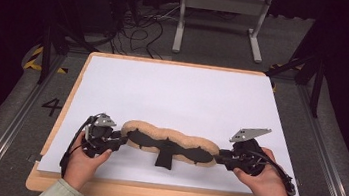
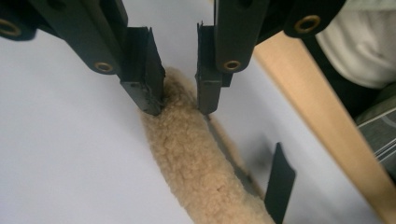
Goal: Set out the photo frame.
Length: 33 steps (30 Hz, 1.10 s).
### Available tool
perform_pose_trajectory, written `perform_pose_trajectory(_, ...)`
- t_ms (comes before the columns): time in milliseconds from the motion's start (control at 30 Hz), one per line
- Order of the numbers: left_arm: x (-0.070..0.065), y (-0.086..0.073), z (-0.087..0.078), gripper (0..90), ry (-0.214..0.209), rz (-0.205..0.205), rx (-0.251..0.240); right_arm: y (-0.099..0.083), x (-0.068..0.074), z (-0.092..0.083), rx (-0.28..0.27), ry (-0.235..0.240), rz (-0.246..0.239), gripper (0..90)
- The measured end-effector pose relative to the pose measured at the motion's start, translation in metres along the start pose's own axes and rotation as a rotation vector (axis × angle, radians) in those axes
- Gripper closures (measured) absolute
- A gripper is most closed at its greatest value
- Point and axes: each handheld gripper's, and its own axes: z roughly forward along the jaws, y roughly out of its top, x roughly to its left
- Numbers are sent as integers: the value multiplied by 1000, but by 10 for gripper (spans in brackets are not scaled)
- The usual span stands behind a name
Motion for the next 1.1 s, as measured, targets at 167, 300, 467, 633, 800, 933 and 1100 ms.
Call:
perform_pose_trajectory(167, 0, -6, -4, 683, -26, -10, 12, 1, 4, -4, 55, 63, -23, 720)
perform_pose_trajectory(300, -1, -8, -5, 682, -25, -14, 21, 0, 5, -5, 69, 96, -28, 714)
perform_pose_trajectory(467, 1, -11, -6, 669, -22, -14, 27, -1, 6, -6, 80, 109, -38, 708)
perform_pose_trajectory(633, 6, -15, -7, 660, -35, -6, 30, -2, 7, -6, 87, 126, -45, 700)
perform_pose_trajectory(800, 10, -16, -10, 616, -26, -18, 31, -2, 8, -6, 92, 128, -52, 679)
perform_pose_trajectory(933, 17, -18, -15, 608, -19, -39, 14, -4, 9, -9, 97, 126, -54, 676)
perform_pose_trajectory(1100, 22, -19, -22, 617, 24, -80, -44, -6, 7, -11, 122, 89, -53, 758)
